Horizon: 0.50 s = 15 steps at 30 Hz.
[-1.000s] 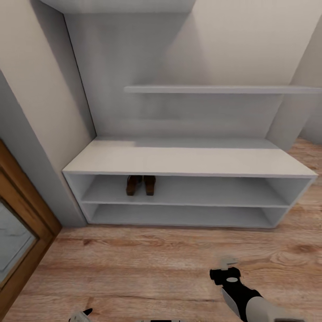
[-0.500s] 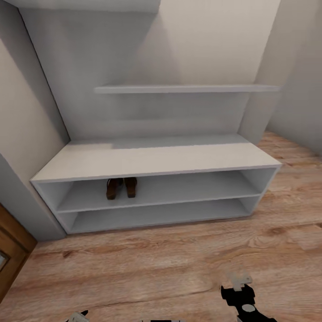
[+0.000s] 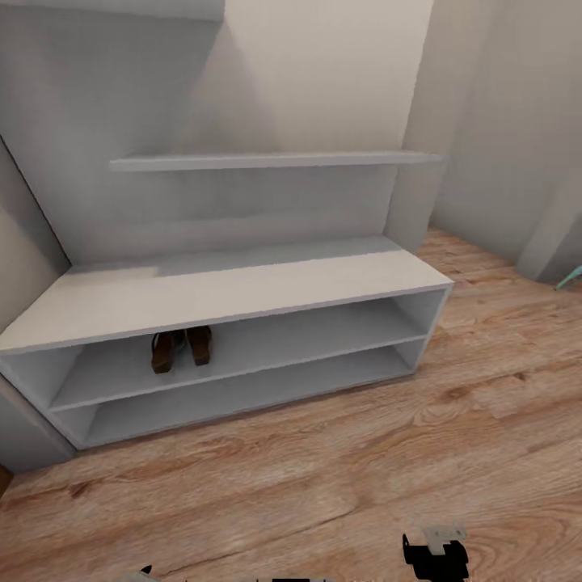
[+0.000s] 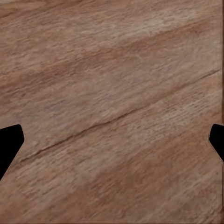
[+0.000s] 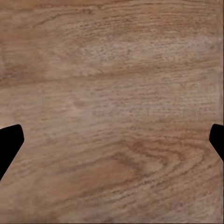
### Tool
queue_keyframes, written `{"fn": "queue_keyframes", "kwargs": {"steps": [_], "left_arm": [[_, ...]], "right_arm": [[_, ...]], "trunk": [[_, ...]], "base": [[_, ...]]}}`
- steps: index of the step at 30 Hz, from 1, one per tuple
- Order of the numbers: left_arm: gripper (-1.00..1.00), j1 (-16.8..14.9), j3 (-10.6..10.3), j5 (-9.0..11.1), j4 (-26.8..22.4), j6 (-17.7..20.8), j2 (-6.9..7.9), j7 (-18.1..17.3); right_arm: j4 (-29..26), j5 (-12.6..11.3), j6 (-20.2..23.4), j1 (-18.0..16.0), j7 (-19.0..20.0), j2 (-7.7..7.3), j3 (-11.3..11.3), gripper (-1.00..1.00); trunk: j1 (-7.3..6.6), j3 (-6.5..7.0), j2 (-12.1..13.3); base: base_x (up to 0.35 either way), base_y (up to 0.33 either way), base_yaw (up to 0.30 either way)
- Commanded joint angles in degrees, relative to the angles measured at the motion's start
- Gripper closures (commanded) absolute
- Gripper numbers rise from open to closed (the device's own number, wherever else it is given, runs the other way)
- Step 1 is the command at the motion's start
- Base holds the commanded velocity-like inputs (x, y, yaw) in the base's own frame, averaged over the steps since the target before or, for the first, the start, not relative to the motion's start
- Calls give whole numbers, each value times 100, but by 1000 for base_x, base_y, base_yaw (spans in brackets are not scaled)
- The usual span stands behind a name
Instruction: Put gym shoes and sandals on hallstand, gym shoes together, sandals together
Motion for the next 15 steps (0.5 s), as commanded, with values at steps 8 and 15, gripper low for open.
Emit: {"fn": "queue_keyframes", "kwargs": {"steps": [8,15], "left_arm": [[-100,-2,32,9,21,-22,-60,32],[-100,-2,37,14,27,-24,-63,41]], "right_arm": [[1,-505,-44,28,-21,-16,-10,-100],[0,-784,-48,37,55,-70,-9,-100]], "trunk": [[-1,-4,-2],[-1,-4,-2]], "base": [[0,0,-300],[0,0,-300]]}}
